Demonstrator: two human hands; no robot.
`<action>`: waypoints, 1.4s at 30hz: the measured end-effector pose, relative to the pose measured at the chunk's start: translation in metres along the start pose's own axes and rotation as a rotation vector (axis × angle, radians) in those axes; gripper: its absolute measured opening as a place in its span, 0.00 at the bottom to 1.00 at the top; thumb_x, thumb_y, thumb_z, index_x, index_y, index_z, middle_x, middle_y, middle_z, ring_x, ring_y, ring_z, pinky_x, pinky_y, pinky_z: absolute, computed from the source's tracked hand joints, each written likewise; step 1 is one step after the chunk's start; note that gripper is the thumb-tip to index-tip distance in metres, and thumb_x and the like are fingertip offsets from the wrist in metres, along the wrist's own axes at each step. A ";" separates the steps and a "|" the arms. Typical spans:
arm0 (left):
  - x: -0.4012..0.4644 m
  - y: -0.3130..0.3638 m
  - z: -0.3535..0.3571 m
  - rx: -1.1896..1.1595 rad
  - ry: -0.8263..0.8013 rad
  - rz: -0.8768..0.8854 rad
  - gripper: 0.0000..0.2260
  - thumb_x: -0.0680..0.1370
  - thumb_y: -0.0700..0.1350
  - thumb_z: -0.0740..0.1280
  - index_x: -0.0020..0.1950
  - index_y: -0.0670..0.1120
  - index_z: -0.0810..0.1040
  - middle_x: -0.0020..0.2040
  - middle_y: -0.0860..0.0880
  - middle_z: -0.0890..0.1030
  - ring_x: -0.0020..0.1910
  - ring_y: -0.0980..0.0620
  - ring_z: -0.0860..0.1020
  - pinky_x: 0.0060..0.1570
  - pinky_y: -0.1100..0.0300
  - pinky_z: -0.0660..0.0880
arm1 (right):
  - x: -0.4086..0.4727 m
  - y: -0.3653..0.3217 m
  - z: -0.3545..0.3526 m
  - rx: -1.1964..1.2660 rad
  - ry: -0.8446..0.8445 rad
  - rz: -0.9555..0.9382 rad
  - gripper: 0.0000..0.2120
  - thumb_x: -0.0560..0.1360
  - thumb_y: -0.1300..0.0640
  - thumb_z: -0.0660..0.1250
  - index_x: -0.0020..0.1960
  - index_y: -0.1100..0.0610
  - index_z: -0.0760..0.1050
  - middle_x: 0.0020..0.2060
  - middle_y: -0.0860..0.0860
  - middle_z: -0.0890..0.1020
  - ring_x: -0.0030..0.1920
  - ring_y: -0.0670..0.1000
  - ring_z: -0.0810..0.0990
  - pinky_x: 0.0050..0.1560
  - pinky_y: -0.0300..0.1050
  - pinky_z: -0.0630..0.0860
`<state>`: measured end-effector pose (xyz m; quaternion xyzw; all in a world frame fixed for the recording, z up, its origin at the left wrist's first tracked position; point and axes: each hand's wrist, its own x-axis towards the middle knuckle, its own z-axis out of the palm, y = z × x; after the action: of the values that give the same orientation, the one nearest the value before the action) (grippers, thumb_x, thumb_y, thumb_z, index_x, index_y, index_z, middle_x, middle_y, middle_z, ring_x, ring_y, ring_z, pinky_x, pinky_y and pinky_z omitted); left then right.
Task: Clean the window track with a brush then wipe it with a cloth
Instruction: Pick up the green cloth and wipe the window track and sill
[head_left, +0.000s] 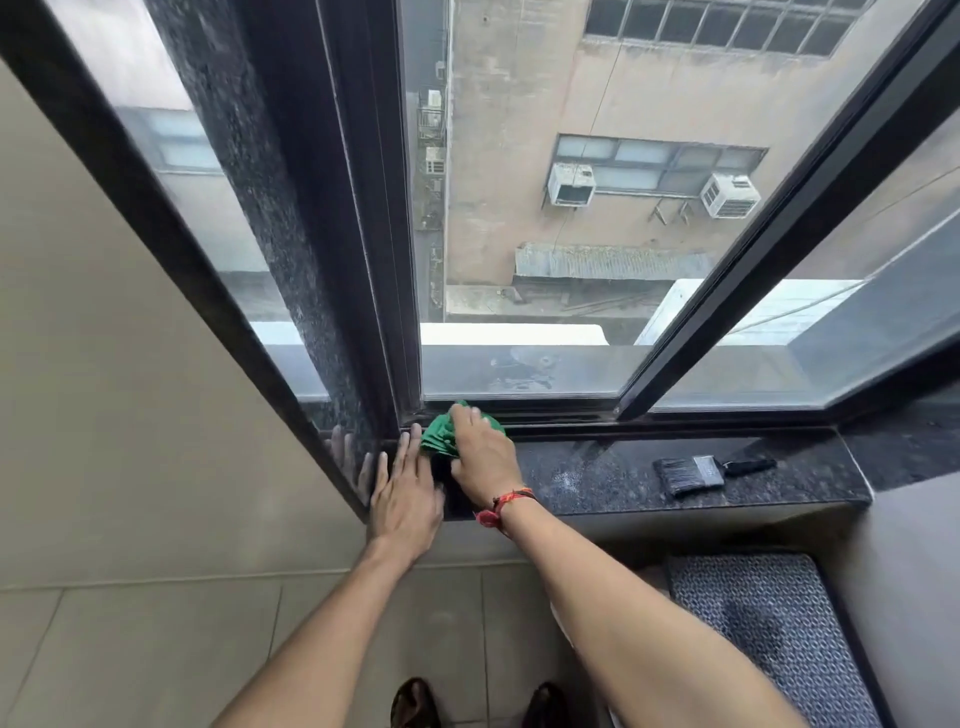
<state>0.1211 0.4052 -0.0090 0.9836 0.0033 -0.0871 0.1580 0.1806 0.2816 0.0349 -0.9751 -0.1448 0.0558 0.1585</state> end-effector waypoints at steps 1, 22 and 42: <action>-0.001 0.000 0.000 -0.007 -0.004 0.001 0.30 0.81 0.46 0.60 0.81 0.38 0.56 0.85 0.45 0.45 0.84 0.48 0.46 0.82 0.44 0.48 | 0.000 0.003 -0.003 0.042 -0.031 -0.013 0.25 0.67 0.65 0.66 0.63 0.56 0.67 0.55 0.57 0.80 0.56 0.62 0.80 0.46 0.54 0.79; -0.006 0.003 0.019 -0.005 0.076 -0.035 0.33 0.83 0.59 0.56 0.83 0.47 0.50 0.85 0.48 0.49 0.84 0.47 0.50 0.81 0.41 0.51 | -0.087 0.094 0.041 -0.143 -0.100 -0.112 0.38 0.80 0.31 0.48 0.83 0.52 0.49 0.83 0.47 0.44 0.83 0.50 0.42 0.83 0.56 0.48; -0.003 0.007 0.026 -0.048 -0.094 0.006 0.28 0.86 0.57 0.47 0.83 0.47 0.47 0.85 0.51 0.46 0.84 0.52 0.44 0.82 0.44 0.43 | -0.080 0.114 0.030 -0.083 -0.148 0.012 0.39 0.81 0.38 0.54 0.83 0.54 0.42 0.83 0.49 0.41 0.83 0.53 0.39 0.82 0.61 0.43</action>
<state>0.1136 0.3907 -0.0308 0.9744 -0.0048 -0.1326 0.1816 0.1296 0.1627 -0.0252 -0.9749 -0.1526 0.1226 0.1065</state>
